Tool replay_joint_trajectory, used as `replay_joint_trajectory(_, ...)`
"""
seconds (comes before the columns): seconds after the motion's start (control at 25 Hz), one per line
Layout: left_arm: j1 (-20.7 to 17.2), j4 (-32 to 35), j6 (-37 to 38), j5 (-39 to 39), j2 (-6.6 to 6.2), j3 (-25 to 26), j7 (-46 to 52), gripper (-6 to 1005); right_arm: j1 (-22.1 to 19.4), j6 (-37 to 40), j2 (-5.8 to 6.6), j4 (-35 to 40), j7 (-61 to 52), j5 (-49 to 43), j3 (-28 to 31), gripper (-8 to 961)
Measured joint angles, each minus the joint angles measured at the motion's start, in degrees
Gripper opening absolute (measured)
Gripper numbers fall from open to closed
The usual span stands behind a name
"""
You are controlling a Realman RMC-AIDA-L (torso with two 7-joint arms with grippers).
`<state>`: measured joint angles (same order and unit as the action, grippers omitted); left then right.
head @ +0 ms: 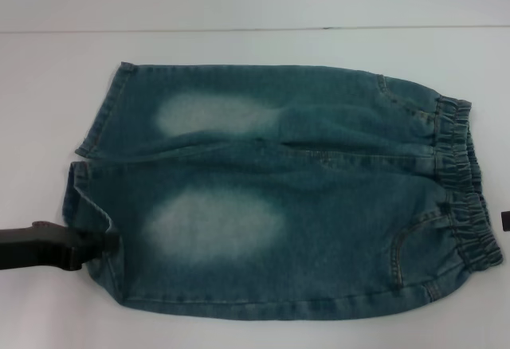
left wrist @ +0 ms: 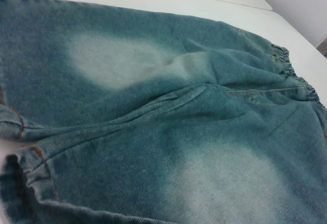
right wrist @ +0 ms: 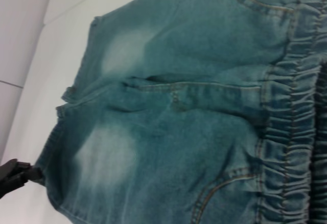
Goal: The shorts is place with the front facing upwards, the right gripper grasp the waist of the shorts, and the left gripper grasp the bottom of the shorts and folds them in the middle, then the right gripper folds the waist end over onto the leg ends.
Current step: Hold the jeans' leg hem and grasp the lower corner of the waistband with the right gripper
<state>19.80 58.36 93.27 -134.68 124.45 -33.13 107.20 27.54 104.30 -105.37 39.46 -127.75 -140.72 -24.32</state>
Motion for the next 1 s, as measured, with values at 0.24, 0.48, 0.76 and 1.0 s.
replay_joint_trajectory(0.24, -0.03, 0.00, -0.05, 0.26, 0.00, 0.27, -0.14, 28, -0.21, -1.23, -0.07, -0.04, 0.03, -0.69, -0.31, 945)
replay_joint_trajectory(0.48, -0.52, 0.00, 0.24, 0.63, -0.05, 0.48, -0.32, 28, -0.32, -3.92, -0.23, -1.13, 0.30, -0.78, -1.75, 945)
replay_joint_trajectory(0.76, -0.72, 0.38, 0.65, 1.11, -0.18, 0.26, -0.39, 28, 0.23, -6.17, -0.44, -2.73, 0.43, -0.79, -2.72, 946)
replay_joint_trajectory(1.0, -0.80, 0.62, 1.18, 1.40, -0.11, 0.33, -0.39, 28, 0.47, -7.69, -0.83, -3.77, 0.48, -0.58, -2.78, 946)
